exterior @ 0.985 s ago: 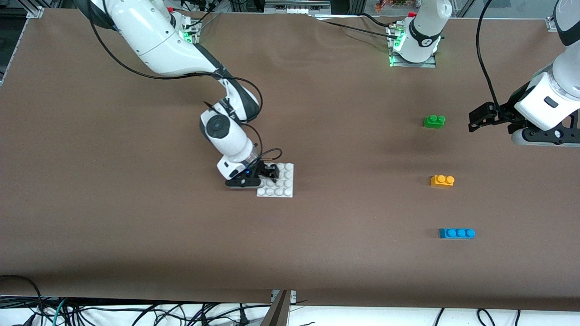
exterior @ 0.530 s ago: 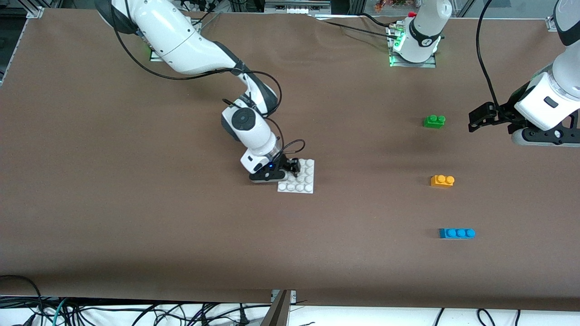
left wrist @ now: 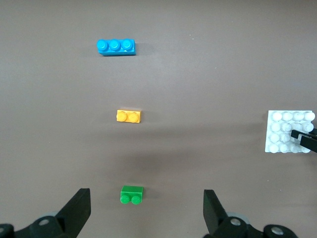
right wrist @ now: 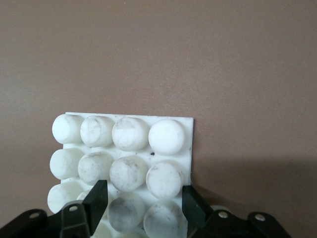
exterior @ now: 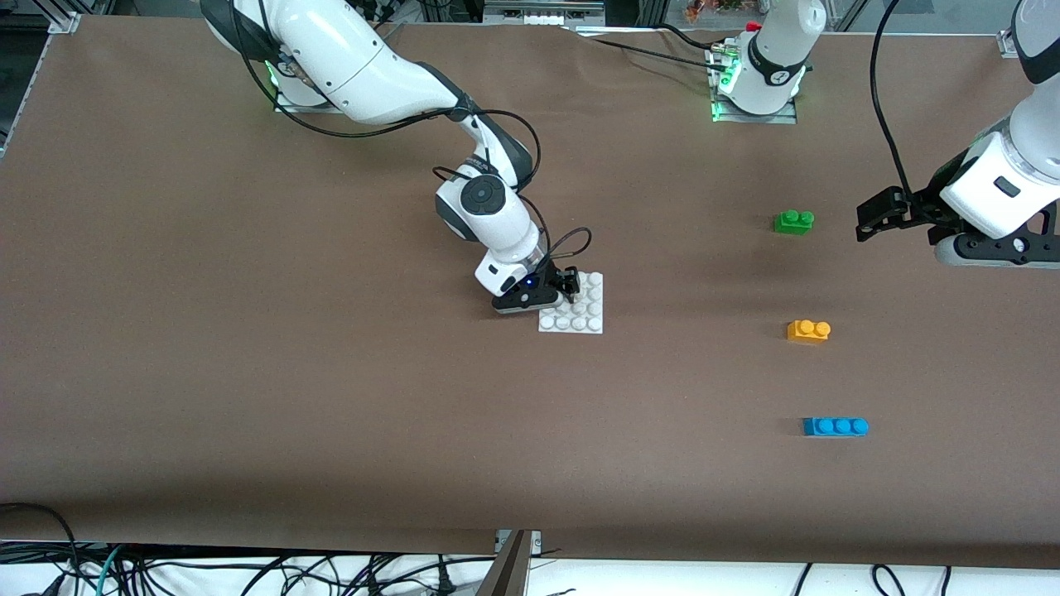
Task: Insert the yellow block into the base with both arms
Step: 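Slide the white base plate with the right gripper toward the table middle, then release the base plate and withdraw the right gripper to rest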
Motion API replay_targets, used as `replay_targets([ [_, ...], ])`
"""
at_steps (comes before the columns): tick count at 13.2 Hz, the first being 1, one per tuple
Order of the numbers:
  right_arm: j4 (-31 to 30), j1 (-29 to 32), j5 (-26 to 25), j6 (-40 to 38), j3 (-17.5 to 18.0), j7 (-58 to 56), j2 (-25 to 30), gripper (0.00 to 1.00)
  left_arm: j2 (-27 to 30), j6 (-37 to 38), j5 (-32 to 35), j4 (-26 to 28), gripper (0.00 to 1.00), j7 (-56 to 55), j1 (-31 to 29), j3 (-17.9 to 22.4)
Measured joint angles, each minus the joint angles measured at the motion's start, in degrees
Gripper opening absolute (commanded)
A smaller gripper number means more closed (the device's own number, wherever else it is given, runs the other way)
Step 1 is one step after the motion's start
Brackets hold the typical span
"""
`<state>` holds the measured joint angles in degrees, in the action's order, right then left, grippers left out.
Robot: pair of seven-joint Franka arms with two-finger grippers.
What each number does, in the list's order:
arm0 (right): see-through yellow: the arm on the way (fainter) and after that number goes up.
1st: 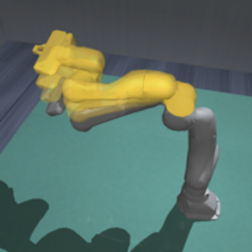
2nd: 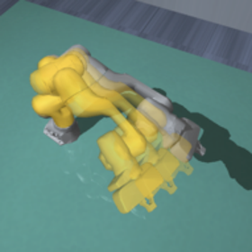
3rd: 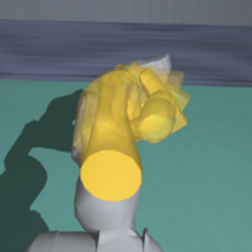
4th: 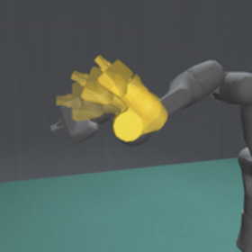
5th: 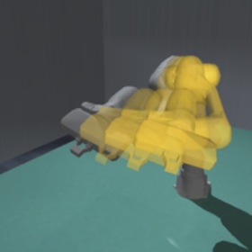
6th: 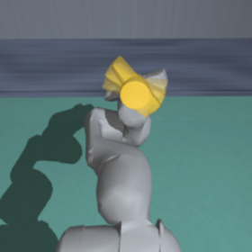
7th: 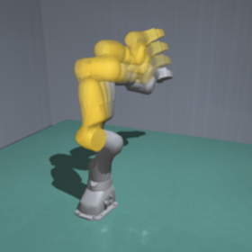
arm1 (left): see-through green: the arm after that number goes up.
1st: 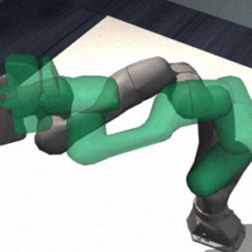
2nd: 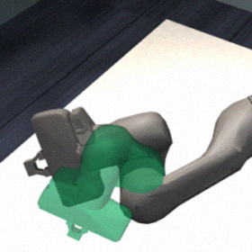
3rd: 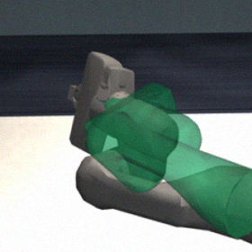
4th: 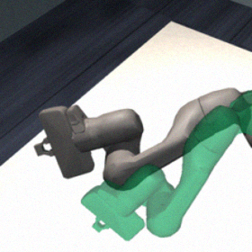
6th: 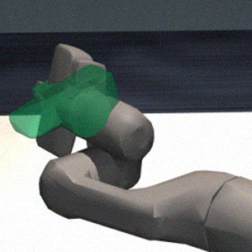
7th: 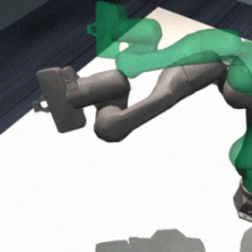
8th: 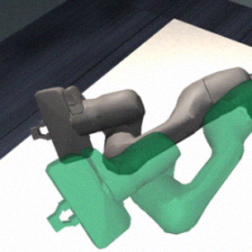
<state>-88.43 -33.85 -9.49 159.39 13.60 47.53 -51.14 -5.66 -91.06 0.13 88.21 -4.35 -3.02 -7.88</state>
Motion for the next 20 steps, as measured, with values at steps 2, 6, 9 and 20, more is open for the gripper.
replay_targets([
  [2,0.19,-0.06,-2.99,0.01,0.01,0.09,-0.2,0.71,0.0,0.0,0.0,0.0,1.0,0.0,0.0,0.0],
  [6,0.48,-0.19,-5.37,0.0,0.0,0.16,-0.24,0.74,-0.01,0.0,0.0,0.0,1.0,0.0,-0.01,0.0],
  [9,2.72,-0.12,-5.37,-0.95,-0.16,1.11,-0.29,0.79,-0.01,0.0,0.0,0.0,1.0,0.0,-0.03,0.0],
  [20,5.82,19.08,-2.95,-40.0,-0.7,-13.12,22.28,0.99,-2.1,-0.01,0.0,0.0,1.0,0.0,-0.18,0.24],
])
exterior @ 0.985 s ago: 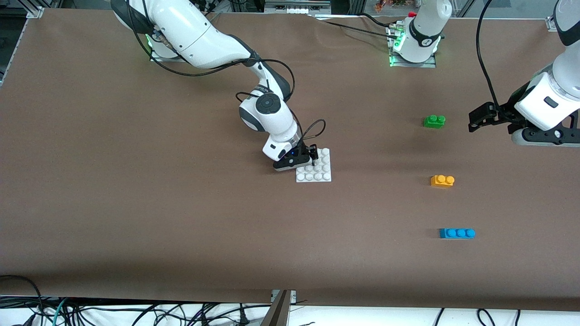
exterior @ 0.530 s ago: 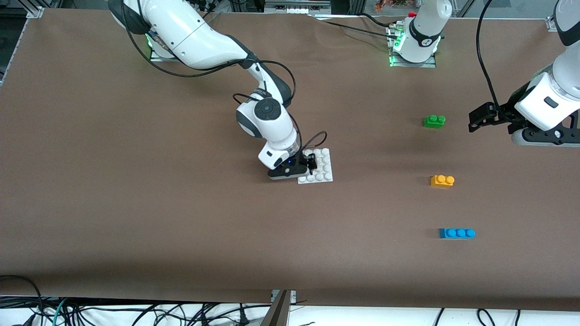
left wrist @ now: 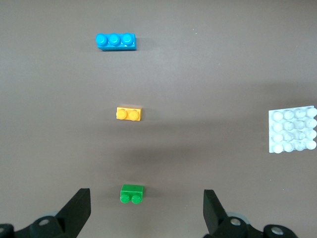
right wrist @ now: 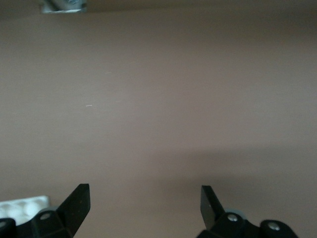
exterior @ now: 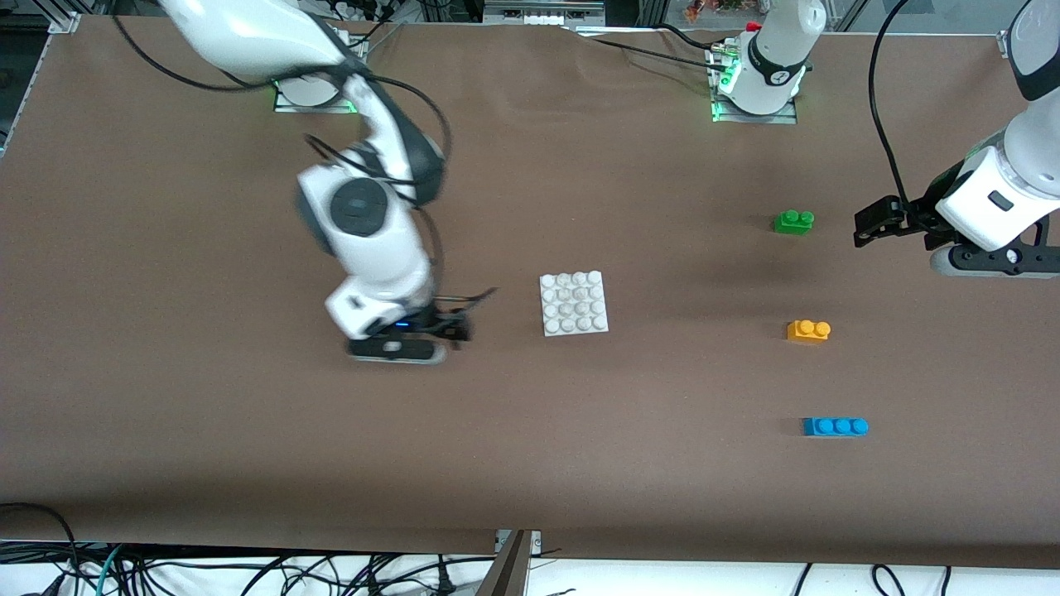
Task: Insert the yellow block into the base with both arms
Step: 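Release the base plate and withdraw the right gripper to rest, then lower the left gripper onto the yellow block and grasp it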
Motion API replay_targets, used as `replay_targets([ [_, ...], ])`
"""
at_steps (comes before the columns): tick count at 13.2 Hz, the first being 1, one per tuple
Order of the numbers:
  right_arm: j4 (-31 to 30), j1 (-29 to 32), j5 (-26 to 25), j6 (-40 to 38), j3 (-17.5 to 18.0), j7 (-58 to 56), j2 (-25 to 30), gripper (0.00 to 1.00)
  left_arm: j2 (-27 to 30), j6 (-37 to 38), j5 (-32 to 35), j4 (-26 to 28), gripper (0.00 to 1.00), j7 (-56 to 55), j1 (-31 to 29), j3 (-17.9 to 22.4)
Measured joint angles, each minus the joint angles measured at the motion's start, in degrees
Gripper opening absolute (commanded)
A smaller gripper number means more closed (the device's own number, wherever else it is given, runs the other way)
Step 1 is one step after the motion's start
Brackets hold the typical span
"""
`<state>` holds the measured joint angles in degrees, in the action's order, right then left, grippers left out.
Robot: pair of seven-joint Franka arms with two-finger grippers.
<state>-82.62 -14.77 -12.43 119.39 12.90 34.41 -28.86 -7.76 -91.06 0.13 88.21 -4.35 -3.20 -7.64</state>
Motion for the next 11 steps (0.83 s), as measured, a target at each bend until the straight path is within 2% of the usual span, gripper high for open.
replay_targets([
  [3,-3.36,10.0,9.53,-13.15,-0.14,-13.97,13.25,0.99,-2.77,-2.11,0.0,0.0,1.0,0.0,-0.28,0.17],
  [6,-6.96,17.36,11.32,-20.41,-0.47,-23.96,22.67,0.99,-5.27,-4.26,0.0,-0.03,1.0,0.0,-1.43,0.29],
  [8,-8.87,19.29,11.59,-22.55,-0.85,-26.27,25.07,0.99,-7.11,-5.55,0.0,-0.02,1.0,0.04,-2.73,0.36],
  [11,-10.09,19.31,11.62,-22.32,-1.0,-26.28,23.97,0.99,-8.85,-6.04,0.0,-0.02,1.0,0.05,-2.94,0.13],
])
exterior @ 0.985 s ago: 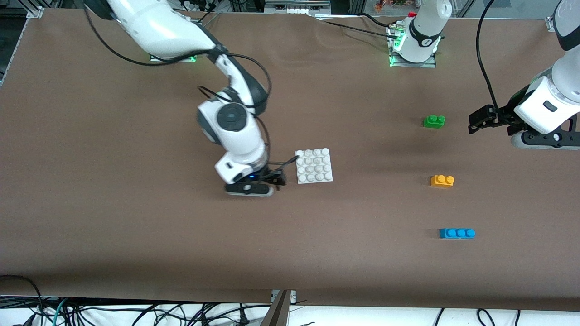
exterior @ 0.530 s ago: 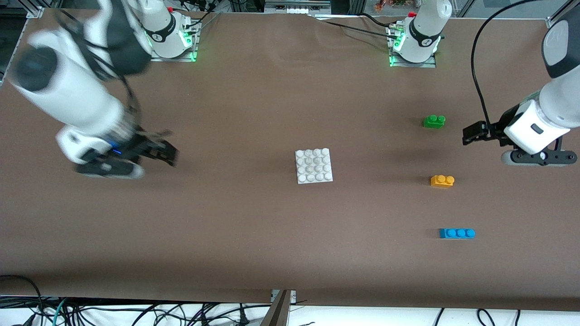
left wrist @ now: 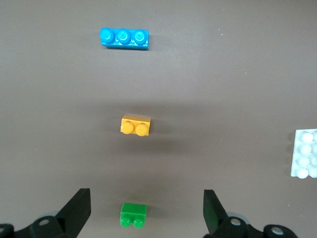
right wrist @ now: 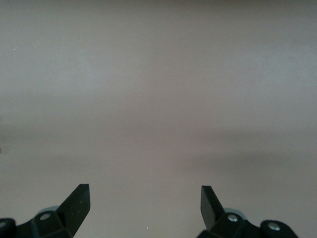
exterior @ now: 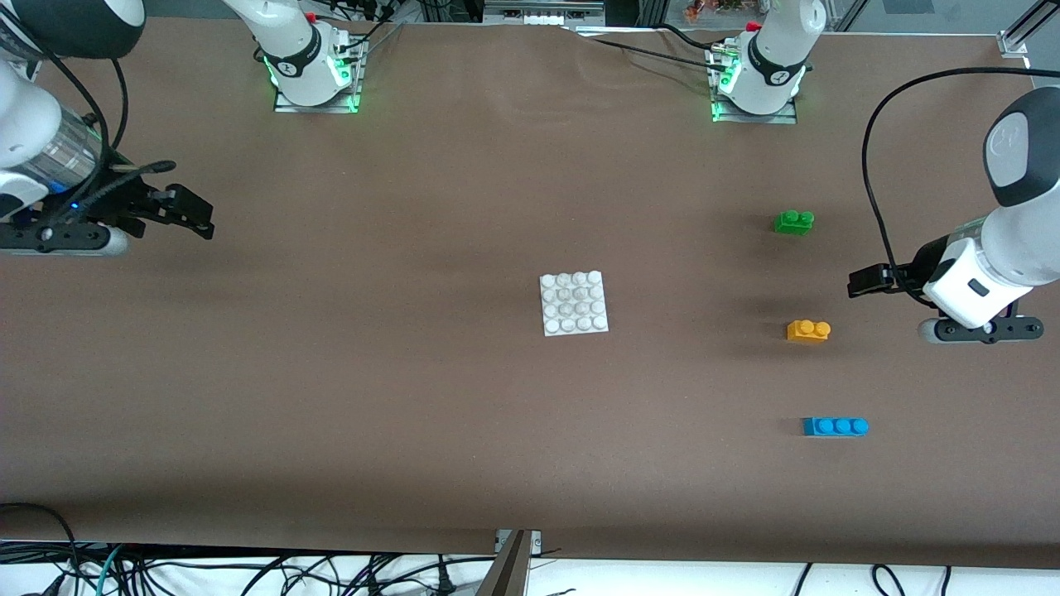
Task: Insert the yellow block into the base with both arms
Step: 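Lower the left gripper onto the yellow block and grasp it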
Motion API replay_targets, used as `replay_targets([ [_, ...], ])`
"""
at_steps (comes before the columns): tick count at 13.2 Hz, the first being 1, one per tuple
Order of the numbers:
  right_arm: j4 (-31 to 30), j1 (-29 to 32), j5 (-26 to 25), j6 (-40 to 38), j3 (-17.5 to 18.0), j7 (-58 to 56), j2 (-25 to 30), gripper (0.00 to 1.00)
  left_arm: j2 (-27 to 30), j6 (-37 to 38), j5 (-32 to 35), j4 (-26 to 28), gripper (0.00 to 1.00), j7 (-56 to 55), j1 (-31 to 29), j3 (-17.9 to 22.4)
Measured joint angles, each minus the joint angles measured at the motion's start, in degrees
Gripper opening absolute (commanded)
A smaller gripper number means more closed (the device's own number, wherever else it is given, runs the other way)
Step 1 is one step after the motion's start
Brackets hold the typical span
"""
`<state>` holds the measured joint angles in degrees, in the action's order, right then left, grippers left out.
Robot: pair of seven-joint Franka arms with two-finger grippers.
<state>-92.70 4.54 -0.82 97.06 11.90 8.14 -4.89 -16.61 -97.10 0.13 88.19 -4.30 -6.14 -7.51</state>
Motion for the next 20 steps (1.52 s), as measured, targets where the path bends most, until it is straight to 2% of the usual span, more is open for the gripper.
replay_targets([
  [4,-0.03,-0.22,0.27,1.57,0.3,0.0,-2.96,0.99,-1.36,-0.69,0.0,0.03,1.0,0.0,0.23,-0.24],
  [9,0.44,-0.24,0.48,0.45,0.57,-0.01,-2.16,0.99,-3.82,-5.45,1.57,0.57,1.0,1.24,0.3,-0.28],
  [12,0.47,-0.24,0.5,-0.7,0.57,0.07,-1.51,0.99,-4.74,-15.81,2.18,6.92,1.0,6.38,0.08,0.11],
  [14,0.49,-0.24,0.51,-1.84,0.57,0.12,-1.27,0.99,-6.29,-19.62,2.18,10.51,1.0,7.64,-0.14,0.32],
  [20,0.52,-0.24,0.51,-2.85,0.57,0.13,-0.7,0.99,-10.29,-20.41,3.55,13.28,1.0,8.67,-0.16,0.36],
])
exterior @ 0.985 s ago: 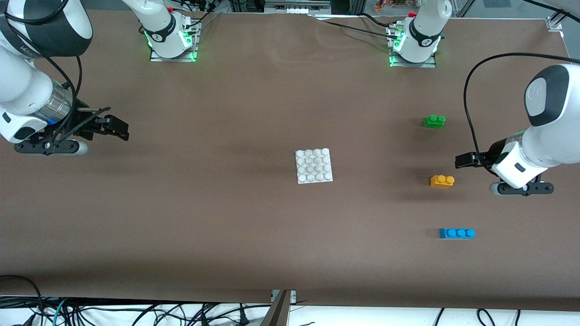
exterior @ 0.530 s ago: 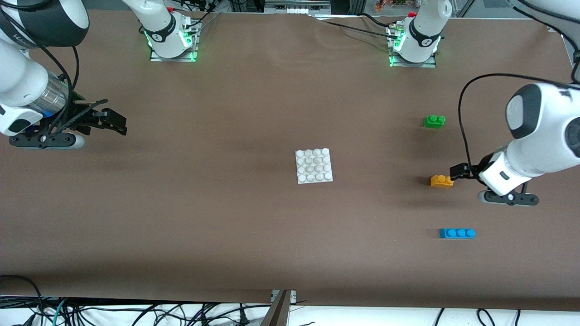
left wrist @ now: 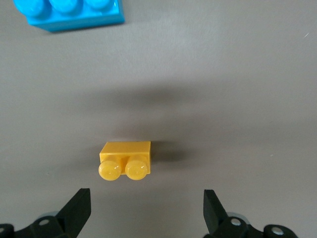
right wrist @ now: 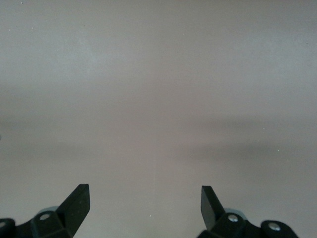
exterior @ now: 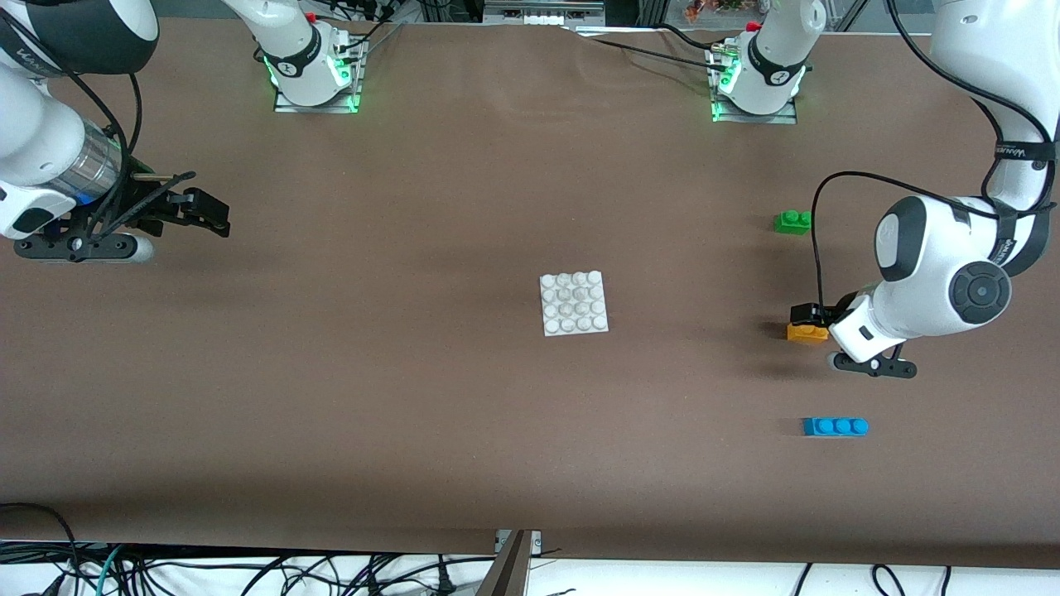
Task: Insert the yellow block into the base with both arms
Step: 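Lower the left gripper onto the yellow block and grasp it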
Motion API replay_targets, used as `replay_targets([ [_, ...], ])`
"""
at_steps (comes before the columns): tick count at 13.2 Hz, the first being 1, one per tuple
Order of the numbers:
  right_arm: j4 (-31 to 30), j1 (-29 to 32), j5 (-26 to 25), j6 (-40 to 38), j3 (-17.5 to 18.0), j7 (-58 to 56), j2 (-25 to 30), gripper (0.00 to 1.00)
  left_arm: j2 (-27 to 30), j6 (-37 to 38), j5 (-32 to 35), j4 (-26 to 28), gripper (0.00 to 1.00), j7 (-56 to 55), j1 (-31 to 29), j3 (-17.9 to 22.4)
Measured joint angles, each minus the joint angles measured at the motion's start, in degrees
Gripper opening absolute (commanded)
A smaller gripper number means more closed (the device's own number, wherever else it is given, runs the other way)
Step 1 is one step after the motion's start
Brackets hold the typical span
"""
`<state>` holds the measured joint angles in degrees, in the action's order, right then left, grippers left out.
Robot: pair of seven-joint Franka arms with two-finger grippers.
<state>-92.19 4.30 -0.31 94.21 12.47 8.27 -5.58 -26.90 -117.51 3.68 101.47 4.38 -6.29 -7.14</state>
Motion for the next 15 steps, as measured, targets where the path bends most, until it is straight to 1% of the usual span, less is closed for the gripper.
replay_targets([
  [3,0.0,0.0,0.0,0.0,0.0,0.0,0.0,0.99,-0.58,-0.2,1.66,0.97,1.0,1.34,-0.36,0.04],
  [6,0.0,0.0,0.0,-0.05,0.0,0.0,0.0,0.99,-2.16,-3.83,2.33,1.93,1.0,4.82,-1.83,0.19],
  [10,0.0,0.0,0.0,-0.09,0.0,0.0,0.0,0.99,-5.16,-8.68,2.33,3.23,1.0,5.87,-2.62,0.17],
  [15,0.0,0.0,0.0,-0.1,0.0,0.0,0.0,0.99,-6.03,-10.92,2.34,4.02,0.99,7.88,-2.61,0.14],
])
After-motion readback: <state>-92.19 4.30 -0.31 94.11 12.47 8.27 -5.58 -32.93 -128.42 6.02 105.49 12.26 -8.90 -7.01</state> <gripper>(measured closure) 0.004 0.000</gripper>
